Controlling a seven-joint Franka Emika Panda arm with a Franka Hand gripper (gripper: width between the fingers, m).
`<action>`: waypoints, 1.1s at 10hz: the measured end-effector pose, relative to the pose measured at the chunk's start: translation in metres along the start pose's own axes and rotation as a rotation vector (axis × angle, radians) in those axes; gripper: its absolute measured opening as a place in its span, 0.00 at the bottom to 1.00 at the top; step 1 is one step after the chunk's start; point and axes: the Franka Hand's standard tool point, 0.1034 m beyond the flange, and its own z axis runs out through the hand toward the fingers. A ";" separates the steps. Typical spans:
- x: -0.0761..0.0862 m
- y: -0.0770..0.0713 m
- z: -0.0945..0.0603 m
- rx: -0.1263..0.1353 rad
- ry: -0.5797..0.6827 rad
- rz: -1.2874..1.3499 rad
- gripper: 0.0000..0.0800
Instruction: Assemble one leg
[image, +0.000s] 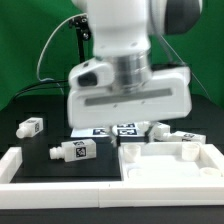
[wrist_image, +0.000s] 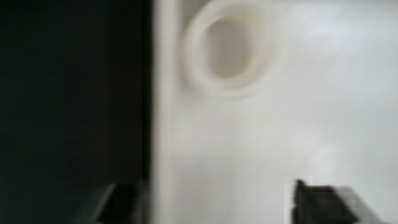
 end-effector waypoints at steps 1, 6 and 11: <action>-0.001 -0.012 -0.008 -0.009 0.026 -0.059 0.78; -0.017 -0.024 -0.007 -0.027 0.048 -0.334 0.81; -0.059 -0.055 0.001 -0.052 0.026 -0.427 0.81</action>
Offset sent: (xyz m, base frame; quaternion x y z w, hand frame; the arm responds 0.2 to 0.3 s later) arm 0.0000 0.0000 0.0000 0.0000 0.0000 -0.1296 0.9916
